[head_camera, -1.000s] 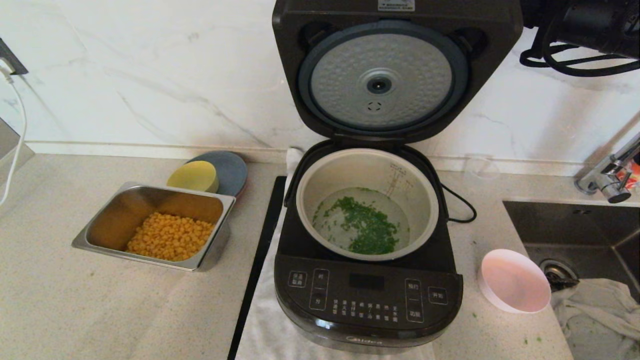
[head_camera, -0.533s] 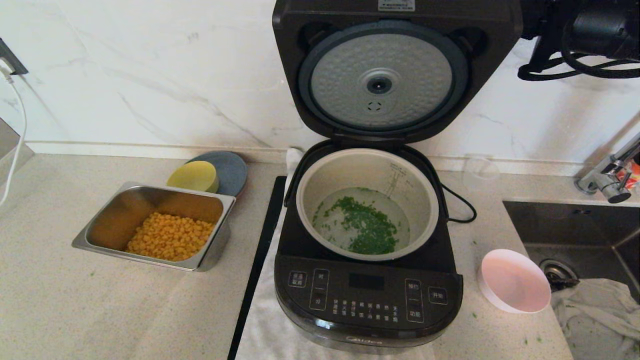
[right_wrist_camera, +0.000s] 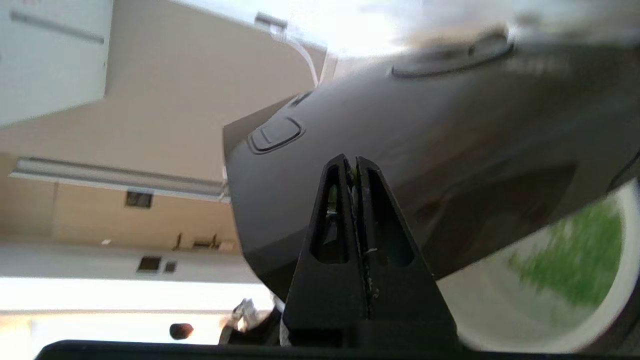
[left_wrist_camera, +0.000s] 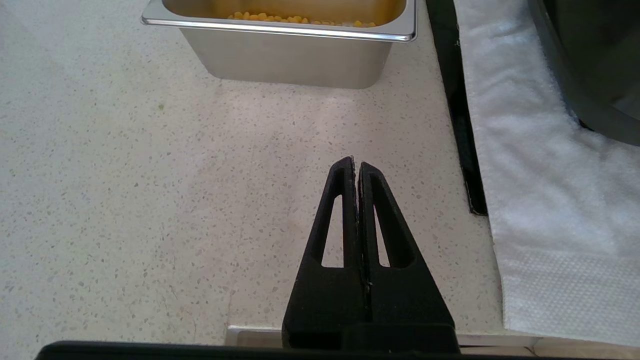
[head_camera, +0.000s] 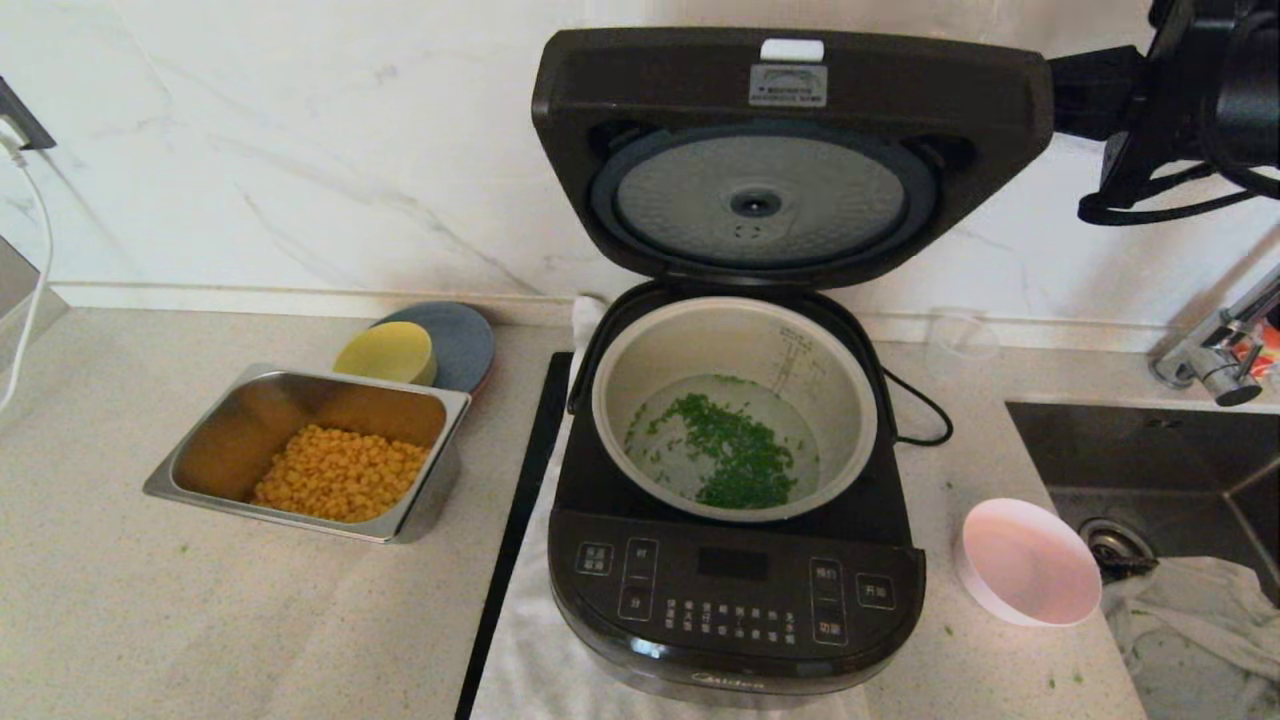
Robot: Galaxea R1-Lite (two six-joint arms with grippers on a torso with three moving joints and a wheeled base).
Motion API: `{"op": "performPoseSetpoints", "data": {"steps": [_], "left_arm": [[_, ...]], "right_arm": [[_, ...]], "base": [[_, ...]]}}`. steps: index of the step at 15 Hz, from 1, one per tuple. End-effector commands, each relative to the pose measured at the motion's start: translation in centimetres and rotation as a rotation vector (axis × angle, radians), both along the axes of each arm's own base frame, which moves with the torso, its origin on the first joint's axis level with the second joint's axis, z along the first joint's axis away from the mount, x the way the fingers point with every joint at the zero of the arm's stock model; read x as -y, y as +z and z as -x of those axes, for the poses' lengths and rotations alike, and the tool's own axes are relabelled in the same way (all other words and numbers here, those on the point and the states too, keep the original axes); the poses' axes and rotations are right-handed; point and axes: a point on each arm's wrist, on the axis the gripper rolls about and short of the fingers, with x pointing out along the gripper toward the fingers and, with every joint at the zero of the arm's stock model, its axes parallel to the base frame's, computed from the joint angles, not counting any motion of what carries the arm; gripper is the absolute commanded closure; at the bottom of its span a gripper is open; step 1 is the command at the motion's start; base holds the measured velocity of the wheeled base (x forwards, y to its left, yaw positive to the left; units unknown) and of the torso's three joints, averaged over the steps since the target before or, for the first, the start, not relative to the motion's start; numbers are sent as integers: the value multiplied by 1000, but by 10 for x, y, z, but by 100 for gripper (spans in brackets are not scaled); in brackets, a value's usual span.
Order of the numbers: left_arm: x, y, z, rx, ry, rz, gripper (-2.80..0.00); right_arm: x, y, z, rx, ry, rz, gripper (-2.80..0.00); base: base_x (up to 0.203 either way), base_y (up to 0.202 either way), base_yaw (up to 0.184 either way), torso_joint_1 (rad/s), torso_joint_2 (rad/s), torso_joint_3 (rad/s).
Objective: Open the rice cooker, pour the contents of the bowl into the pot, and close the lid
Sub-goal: Close the rice cooker
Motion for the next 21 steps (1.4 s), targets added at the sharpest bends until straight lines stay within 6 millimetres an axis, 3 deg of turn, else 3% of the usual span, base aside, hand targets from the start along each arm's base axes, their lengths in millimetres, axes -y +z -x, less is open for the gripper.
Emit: {"op": "performPoseSetpoints", "data": {"steps": [1,5,13,21], "left_arm": [[0,0,0,1,-1,0,0],[0,0,0,1,-1,0,0],[0,0,0,1,-1,0,0],[0,0,0,1,-1,0,0]], "right_arm": [[-4,-10,15,-38,36,5,0],[-19,-40,29,-123,102,31,0],[-29,-124,49,-286,160,127,0],[-36,-192,29,-391,161,150,0]], "base": [[0,0,0,0,0,0],[0,0,0,0,0,0],[0,0,0,0,0,0],[0,0,0,0,0,0]]}}
